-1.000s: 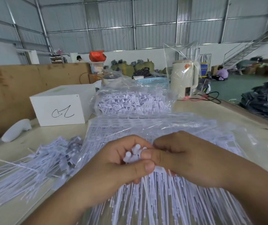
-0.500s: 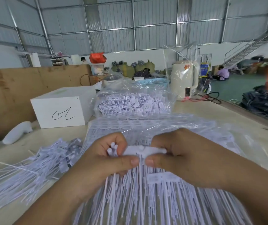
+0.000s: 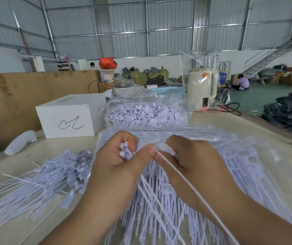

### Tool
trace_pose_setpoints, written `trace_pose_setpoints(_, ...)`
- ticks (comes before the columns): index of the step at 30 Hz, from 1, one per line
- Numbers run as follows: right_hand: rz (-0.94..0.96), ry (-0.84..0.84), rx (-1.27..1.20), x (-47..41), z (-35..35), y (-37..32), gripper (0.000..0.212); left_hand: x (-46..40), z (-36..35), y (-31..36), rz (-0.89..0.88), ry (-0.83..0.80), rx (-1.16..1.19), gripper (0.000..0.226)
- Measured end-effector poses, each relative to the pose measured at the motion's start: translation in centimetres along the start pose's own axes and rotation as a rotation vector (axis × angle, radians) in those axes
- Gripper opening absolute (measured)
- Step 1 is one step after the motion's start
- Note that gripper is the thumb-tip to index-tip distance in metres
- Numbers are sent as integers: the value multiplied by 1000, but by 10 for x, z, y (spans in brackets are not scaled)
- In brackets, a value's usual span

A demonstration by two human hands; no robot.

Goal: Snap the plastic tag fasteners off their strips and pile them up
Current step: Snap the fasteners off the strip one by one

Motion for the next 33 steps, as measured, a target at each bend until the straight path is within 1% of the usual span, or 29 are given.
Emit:
trace_pose_setpoints(1,-26,36,-33,-1,2,2,42,-1,2,-2,1,19,-26,36)
trace_pose_setpoints(3,-91,117,-177,-5,9,10,47,-5,9,-8,41,69,-73,38)
trace_pose_setpoints(5,-73,121,-279,-9,17,14,51,-12,18,-16,106,61,-68,38)
trace_pose_setpoints(8,42,-37,-348,-8,12,12,46,-15,19,-21,159,-91,22,37)
trace_pose_setpoints(10,77,-161,-397,-7,5,14,43,-13,12,-23,165,-246,102,24)
trace_pose_setpoints(12,91,-261,-424,-7,2,18,40,-9,6,-23,160,-371,132,14)
trace_pose_setpoints(14,81,-328,-470,-8,2,21,33,-7,4,-20,151,-429,148,11)
trace_pose_setpoints(17,47,-392,-537,-8,4,26,26,-6,1,-13,165,-458,241,13)
trace_pose_setpoints(20,55,-420,-528,-8,5,27,24,-3,-2,-13,209,-509,304,30)
trace_pose_setpoints(22,60,-438,-536,-8,5,26,22,-1,-1,-13,229,-585,307,34)
trace_pose_setpoints(26,66,-461,-523,-5,3,24,21,-2,2,-9,210,-694,293,20)
trace_pose_setpoints(29,103,-462,-364,-6,2,23,22,-5,7,-10,215,-700,177,11)
trace_pose_setpoints(31,116,-490,-249,-7,6,23,29,-7,9,-11,216,-694,116,6)
trace_pose_setpoints(33,109,-541,-142,-8,12,26,43,-8,10,-12,217,-670,90,7)
Point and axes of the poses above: each hand's wrist, its own x-axis away from the middle knuckle, its own z-axis out of the back of the hand, y = z × x, the point moved 3 cm from there along -x, towards the middle knuckle, and after that the axes turned 3 degrees about x, right-handed, at the moved point
